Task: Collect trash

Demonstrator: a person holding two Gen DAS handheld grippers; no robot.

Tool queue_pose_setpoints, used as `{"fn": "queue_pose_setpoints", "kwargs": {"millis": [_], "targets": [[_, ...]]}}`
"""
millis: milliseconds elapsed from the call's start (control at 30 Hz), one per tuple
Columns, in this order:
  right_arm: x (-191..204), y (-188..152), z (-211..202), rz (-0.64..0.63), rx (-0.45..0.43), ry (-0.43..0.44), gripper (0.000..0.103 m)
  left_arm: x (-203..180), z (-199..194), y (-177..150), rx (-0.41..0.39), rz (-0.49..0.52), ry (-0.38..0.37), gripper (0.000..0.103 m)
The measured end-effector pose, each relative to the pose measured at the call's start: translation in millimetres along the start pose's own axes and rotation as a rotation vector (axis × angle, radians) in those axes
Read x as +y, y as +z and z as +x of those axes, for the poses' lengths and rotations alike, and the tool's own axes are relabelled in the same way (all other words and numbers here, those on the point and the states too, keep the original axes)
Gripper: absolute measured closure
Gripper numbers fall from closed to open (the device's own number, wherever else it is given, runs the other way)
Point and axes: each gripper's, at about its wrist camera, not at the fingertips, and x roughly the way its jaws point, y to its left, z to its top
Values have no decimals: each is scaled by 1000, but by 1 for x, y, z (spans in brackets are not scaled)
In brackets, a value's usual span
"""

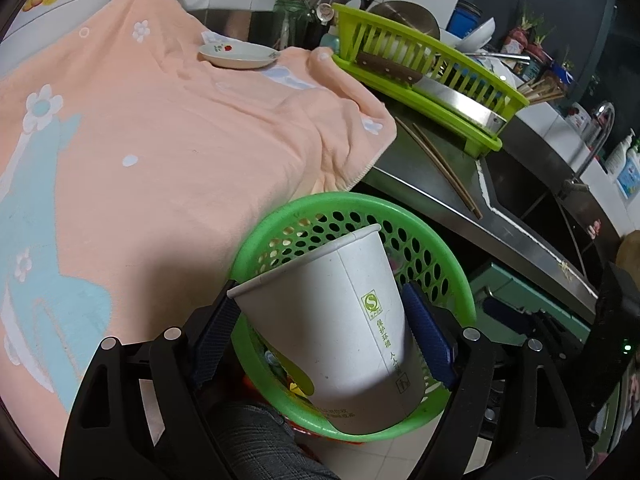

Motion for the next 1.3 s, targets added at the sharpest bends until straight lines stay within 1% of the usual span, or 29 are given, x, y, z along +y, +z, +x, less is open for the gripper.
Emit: {"fn": "queue_pose_setpoints", "kwargs": {"millis": [233, 467, 667, 767, 867, 967, 1067, 1100, 1167, 1233, 1300], "targets": [[-3, -3, -3, 0, -1, -5, 22, -4, 13, -1, 30, 8, -3, 22], [-6, -8, -5, 12, 3, -4, 21, -1, 12, -3, 26, 1, -5, 22], [-1, -6, -7, 11, 1, 8, 20, 7, 0, -2, -13, 20, 13, 22], [4, -4, -8, 3, -5, 20, 18, 12, -11, -3, -63, 26, 25, 20], [11, -1, -9, -4, -12, 36, 17, 18, -18, -3, -74, 16, 36, 19], [17, 2, -10, -7, -14, 49, 17, 25, -23, -3, -75, 15, 62, 18], [24, 4, -10, -11, -11, 62, 17, 32, -30, -4, -77, 0, 84, 12], [27, 4, -10, -13, -8, 65, 16, 36, -34, -4, -77, -11, 96, 12], [30, 5, -11, -11, -6, 71, 16, 42, -40, -6, -92, -22, 122, 11], [35, 6, -12, -6, -2, 83, 15, 47, -48, -8, -123, -8, 173, 8], [38, 7, -13, -2, -1, 87, 15, 50, -55, -9, -141, 9, 196, 8]]}}
